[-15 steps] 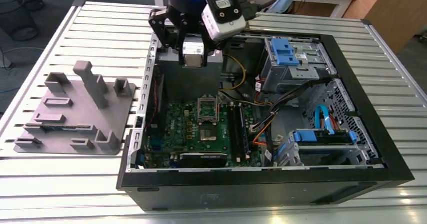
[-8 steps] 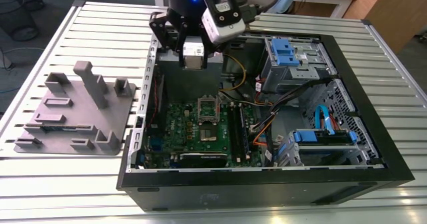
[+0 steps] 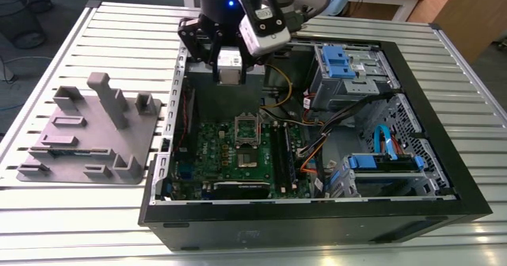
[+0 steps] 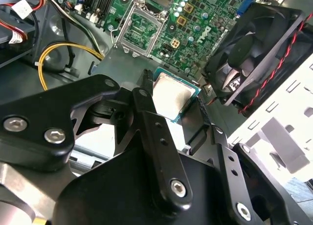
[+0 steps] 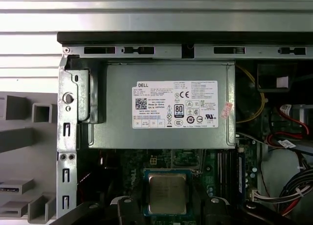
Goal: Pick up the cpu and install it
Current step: 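Pick up the cpu and move it towards the insertion slot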
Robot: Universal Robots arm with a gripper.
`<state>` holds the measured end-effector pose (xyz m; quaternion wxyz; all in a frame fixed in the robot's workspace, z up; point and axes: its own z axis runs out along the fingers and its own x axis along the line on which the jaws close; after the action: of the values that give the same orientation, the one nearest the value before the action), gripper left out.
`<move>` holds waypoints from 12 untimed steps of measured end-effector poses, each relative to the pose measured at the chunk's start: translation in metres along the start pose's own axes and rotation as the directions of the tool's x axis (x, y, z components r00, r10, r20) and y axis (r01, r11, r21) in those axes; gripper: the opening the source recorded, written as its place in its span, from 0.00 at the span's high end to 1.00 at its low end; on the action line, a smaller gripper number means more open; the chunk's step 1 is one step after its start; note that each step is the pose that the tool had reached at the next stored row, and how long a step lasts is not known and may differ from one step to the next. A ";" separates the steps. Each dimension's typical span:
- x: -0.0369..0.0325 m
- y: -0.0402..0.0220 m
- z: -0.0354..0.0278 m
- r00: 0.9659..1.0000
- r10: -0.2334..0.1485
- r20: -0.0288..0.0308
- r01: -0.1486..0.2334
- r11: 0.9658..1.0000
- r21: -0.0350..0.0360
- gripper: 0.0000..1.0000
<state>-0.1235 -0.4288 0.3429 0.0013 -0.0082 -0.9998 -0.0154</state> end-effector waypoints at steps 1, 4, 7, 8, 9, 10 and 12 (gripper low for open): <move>0.0000 0.0000 0.0009 1.000 0.000 0.000 0.000 1.000 0.000 0.53; 0.0000 -0.0001 0.0027 1.000 0.000 0.000 0.000 1.000 0.000 0.53; 0.0000 -0.0001 0.0031 1.000 0.000 0.000 0.000 1.000 0.000 0.53; 0.0000 -0.0001 0.0032 1.000 0.000 0.000 0.000 1.000 0.000 0.53; 0.0000 -0.0001 0.0032 1.000 0.000 0.000 0.000 1.000 0.000 0.53; 0.0000 -0.0001 0.0032 1.000 0.000 0.000 0.000 1.000 0.000 0.53; 0.0000 -0.0001 0.0033 1.000 0.000 0.000 0.000 1.000 0.000 0.53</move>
<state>-0.1235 -0.4288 0.3396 0.0013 -0.0082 -0.9998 -0.0154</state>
